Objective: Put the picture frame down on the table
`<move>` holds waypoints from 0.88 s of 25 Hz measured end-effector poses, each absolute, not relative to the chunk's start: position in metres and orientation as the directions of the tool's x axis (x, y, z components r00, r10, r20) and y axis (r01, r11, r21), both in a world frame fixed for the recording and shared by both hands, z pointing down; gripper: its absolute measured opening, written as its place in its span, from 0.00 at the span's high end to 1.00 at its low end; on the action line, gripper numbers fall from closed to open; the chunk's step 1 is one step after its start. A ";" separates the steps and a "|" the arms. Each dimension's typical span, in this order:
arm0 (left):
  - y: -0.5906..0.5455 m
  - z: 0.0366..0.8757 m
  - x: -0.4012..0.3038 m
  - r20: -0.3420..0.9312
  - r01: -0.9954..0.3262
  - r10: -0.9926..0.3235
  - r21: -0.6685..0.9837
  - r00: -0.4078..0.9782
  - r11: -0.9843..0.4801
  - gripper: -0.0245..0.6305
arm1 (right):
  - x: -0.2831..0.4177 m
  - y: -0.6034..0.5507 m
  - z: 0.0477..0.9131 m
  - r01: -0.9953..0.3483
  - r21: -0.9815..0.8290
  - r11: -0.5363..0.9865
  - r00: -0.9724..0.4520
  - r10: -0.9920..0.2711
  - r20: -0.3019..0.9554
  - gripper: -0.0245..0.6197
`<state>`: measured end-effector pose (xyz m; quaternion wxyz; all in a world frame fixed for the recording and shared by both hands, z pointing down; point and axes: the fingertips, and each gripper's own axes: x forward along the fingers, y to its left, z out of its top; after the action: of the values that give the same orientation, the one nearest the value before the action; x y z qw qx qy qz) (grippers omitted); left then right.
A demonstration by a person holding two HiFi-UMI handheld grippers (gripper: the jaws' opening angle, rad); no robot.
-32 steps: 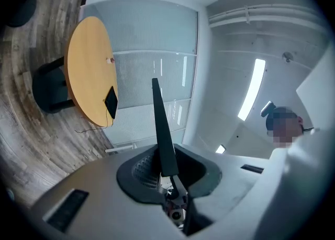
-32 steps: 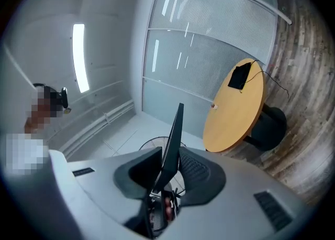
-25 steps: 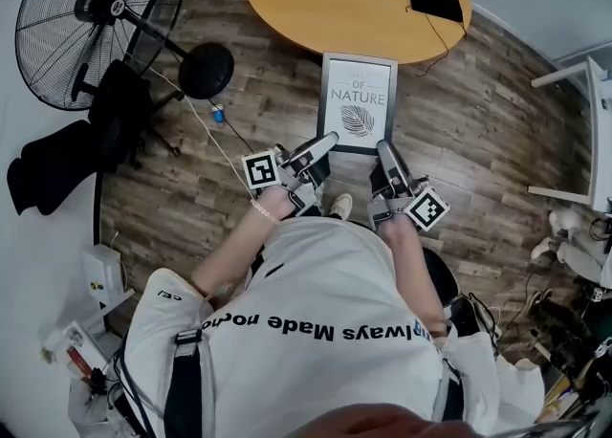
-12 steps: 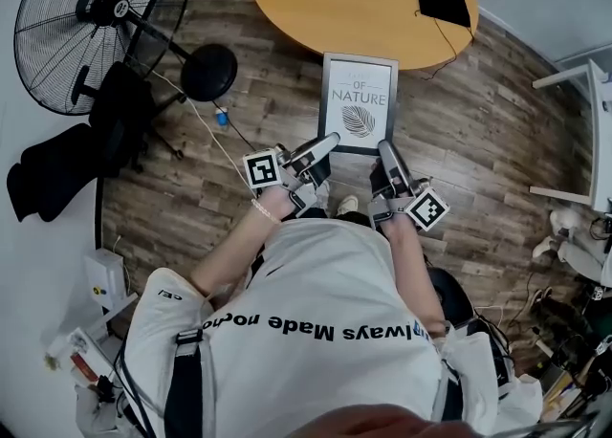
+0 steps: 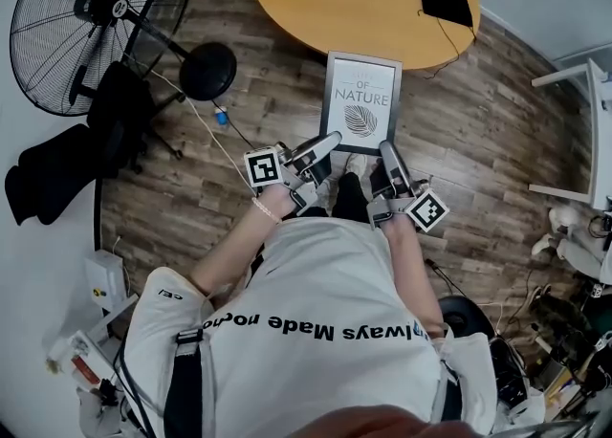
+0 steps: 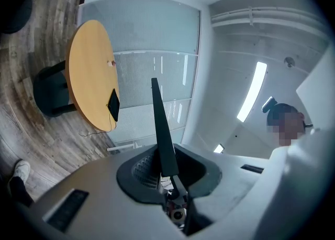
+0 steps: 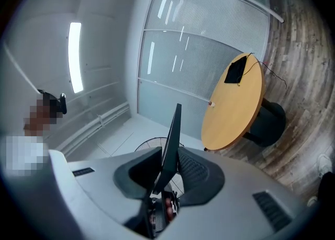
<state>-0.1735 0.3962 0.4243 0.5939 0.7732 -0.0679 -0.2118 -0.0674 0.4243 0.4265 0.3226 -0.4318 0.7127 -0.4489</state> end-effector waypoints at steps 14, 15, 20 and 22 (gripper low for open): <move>0.384 0.421 -0.170 -0.240 0.140 -0.364 0.950 0.900 -0.280 0.86 | -0.063 0.413 0.427 -0.303 -0.926 0.224 -0.408 -0.909 -0.087 0.81; 0.383 0.421 -0.168 -0.241 0.139 -0.366 0.949 0.899 -0.283 0.86 | -0.062 0.411 0.427 -0.302 -0.926 0.226 -0.410 -0.908 -0.088 0.81; 0.378 0.423 -0.165 -0.243 0.143 -0.374 0.951 0.895 -0.275 0.86 | -0.058 0.406 0.429 -0.297 -0.926 0.231 -0.413 -0.906 -0.094 0.81; 0.352 0.429 -0.152 -0.231 0.134 -0.382 0.955 0.895 -0.264 0.86 | -0.045 0.379 0.434 -0.287 -0.933 0.218 -0.414 -0.906 -0.084 0.81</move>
<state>-0.1519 0.3517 0.4285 0.6014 0.7653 -0.0811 -0.2146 -0.0446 0.3789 0.4339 0.3368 -0.4239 0.7038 -0.4600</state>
